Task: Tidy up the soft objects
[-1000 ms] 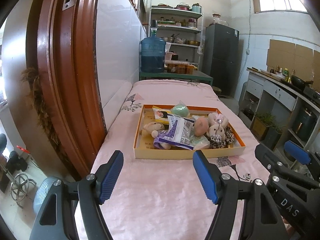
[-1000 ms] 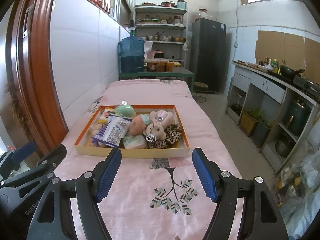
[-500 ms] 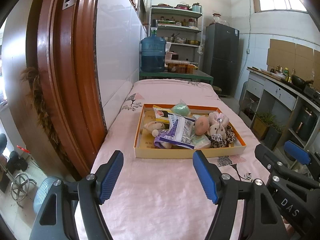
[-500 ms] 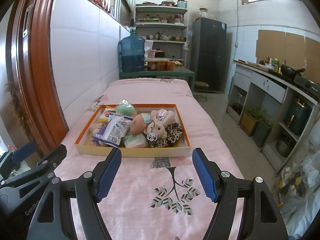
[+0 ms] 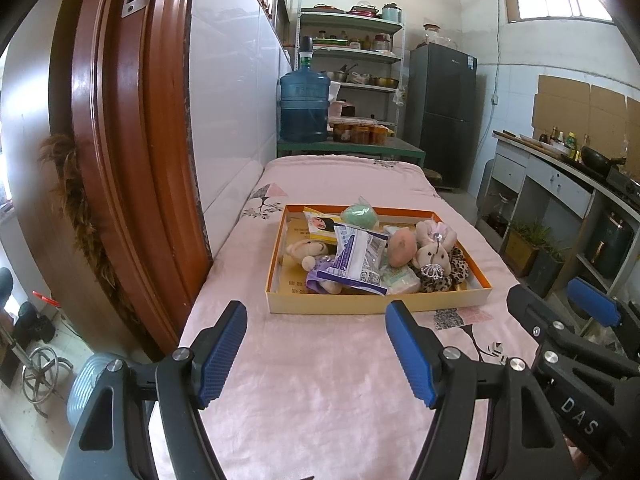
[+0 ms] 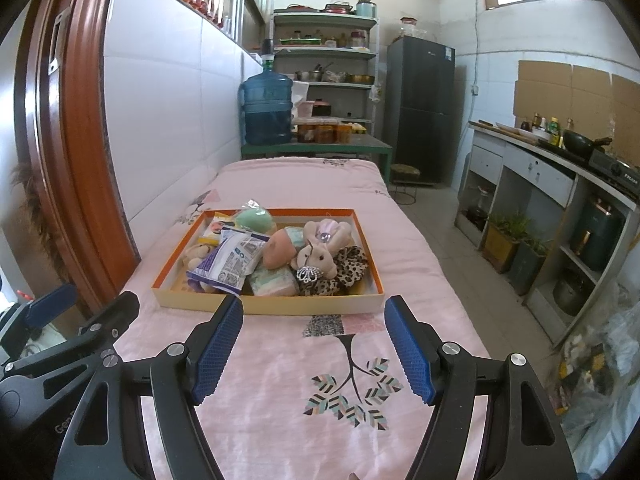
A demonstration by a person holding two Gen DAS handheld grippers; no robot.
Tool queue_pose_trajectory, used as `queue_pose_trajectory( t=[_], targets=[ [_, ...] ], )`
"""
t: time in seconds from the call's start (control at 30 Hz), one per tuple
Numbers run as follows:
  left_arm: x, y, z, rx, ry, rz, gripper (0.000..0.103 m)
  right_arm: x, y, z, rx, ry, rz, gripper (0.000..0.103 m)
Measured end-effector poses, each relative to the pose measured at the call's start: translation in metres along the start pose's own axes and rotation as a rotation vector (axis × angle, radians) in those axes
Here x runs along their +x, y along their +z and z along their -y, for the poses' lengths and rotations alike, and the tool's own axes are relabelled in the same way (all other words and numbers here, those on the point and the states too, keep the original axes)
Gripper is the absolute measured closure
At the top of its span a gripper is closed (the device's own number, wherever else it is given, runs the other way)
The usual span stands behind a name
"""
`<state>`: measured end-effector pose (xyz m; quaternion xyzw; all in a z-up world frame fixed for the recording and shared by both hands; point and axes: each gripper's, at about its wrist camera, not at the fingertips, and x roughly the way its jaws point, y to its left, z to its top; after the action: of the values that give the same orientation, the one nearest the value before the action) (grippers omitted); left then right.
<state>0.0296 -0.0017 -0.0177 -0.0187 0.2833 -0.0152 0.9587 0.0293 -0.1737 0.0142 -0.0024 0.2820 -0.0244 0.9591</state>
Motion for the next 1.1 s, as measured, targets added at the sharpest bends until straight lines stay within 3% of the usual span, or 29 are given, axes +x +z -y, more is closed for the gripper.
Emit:
queue_pose_trajectory(
  t=[1.1],
  targets=[
    [0.0002,0.0001,-0.0009,0.0,0.0,0.001,0.031,0.001,-0.0001,-0.0016,-0.002,0.006,-0.004,0.028]
  ],
)
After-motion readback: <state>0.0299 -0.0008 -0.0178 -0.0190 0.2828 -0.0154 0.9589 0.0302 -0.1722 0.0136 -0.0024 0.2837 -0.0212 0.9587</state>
